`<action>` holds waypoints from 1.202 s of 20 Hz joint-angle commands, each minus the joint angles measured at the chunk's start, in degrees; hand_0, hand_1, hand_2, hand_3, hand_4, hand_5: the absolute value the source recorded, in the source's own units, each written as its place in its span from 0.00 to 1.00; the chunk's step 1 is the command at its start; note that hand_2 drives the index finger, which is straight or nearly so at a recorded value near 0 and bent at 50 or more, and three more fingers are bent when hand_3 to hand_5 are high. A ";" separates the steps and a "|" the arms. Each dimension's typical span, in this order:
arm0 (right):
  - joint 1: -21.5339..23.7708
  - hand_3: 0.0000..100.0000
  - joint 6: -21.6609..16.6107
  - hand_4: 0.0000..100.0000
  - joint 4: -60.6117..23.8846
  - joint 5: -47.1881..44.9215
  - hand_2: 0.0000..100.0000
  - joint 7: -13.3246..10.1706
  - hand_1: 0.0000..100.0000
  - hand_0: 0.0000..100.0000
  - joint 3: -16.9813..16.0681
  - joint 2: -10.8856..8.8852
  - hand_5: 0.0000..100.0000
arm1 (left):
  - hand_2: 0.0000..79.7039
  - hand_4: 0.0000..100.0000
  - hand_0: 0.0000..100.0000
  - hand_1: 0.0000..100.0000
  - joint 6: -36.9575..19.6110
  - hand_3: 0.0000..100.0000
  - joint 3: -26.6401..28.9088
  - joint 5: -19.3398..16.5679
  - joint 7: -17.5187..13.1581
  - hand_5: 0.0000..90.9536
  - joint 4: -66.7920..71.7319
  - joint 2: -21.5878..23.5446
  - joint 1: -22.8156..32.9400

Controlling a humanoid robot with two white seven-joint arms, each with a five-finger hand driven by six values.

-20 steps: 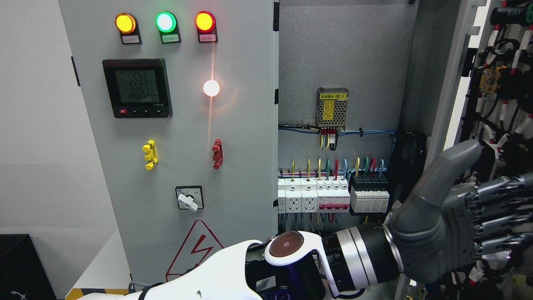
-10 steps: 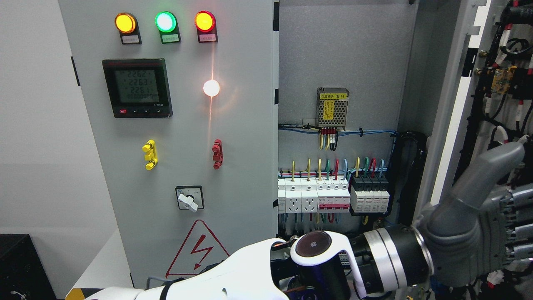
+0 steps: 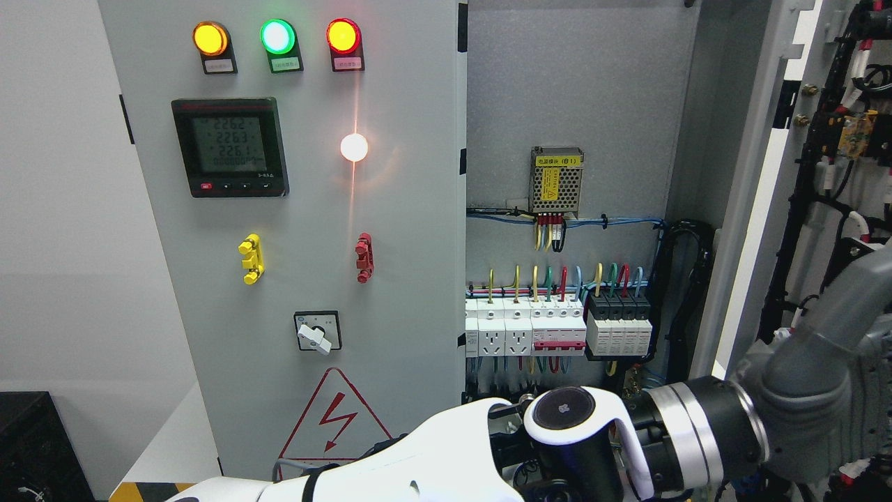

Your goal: Open door with both hands

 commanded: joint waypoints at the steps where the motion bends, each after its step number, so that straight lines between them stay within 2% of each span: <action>1: 1.67 0.00 0.01 0.00 -1.49 0.00 0.00 -0.05 0.00 0.19 -0.08 0.00 0.00 | 0.00 0.00 0.00 0.00 0.09 0.00 -0.35 -0.81 -0.04 0.00 3.75 -3.80 -0.19; 11: 1.76 0.00 0.01 0.00 -1.49 0.09 0.00 -0.05 0.00 0.19 -0.08 0.00 0.00 | 0.00 0.00 0.00 0.00 0.09 0.00 -0.26 -0.55 -0.04 0.00 2.97 -2.84 0.17; 20: 1.76 0.00 0.01 0.00 -1.49 0.09 0.00 0.03 0.00 0.19 0.01 0.00 0.00 | 0.00 0.00 0.00 0.00 0.09 0.00 0.53 -0.38 -0.04 0.00 -5.55 8.14 0.78; 24: 1.76 0.00 -0.07 0.00 -1.49 0.09 0.00 -0.05 0.00 0.19 0.10 0.00 0.00 | 0.00 0.00 0.00 0.00 0.09 0.00 0.97 -0.38 -0.04 0.00 -10.21 13.24 2.71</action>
